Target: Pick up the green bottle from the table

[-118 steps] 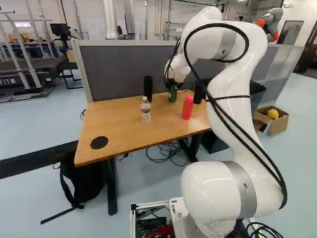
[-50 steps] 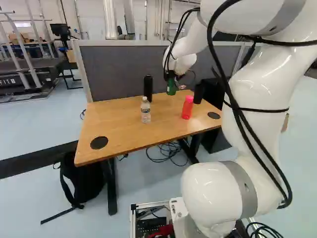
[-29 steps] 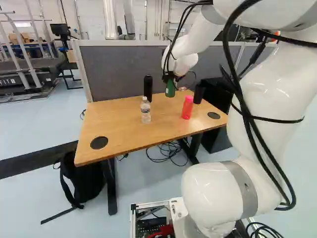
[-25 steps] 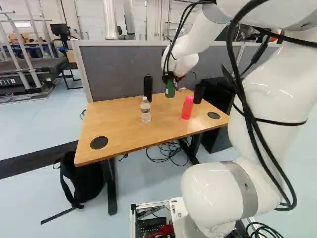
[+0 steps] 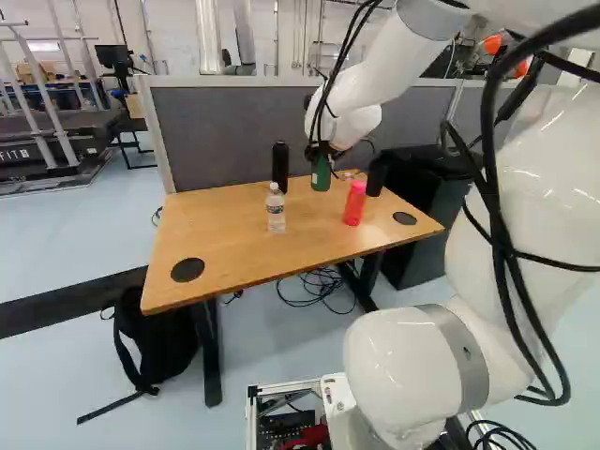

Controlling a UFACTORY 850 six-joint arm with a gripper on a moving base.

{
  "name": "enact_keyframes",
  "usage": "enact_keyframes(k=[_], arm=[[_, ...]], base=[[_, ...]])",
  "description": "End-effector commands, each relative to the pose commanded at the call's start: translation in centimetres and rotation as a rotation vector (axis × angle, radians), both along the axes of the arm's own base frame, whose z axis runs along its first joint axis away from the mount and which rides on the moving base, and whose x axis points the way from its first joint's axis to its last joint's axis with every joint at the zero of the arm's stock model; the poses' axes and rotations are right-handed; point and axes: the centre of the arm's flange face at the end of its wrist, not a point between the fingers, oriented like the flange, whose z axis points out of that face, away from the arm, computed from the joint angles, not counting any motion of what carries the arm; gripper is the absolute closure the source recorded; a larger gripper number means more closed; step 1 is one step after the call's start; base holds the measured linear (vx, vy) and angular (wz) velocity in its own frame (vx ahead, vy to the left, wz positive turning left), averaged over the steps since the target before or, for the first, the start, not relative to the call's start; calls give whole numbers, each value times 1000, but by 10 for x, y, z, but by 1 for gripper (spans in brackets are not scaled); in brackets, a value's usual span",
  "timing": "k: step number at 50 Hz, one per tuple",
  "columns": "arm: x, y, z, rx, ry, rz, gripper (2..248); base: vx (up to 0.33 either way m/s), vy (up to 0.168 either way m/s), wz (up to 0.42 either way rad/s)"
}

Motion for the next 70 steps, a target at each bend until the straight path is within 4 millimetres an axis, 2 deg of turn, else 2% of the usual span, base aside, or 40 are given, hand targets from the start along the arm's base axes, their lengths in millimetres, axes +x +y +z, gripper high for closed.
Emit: enact_keyframes(k=[13, 41, 70], arm=[[-27, 4, -1, 0, -3, 9, 133], [-35, 3, -10, 0, -18, 8, 133], [-62, 0, -41, 1, -69, 3, 133]], base=[[0, 0, 0], [0, 0, 0], [0, 0, 0]])
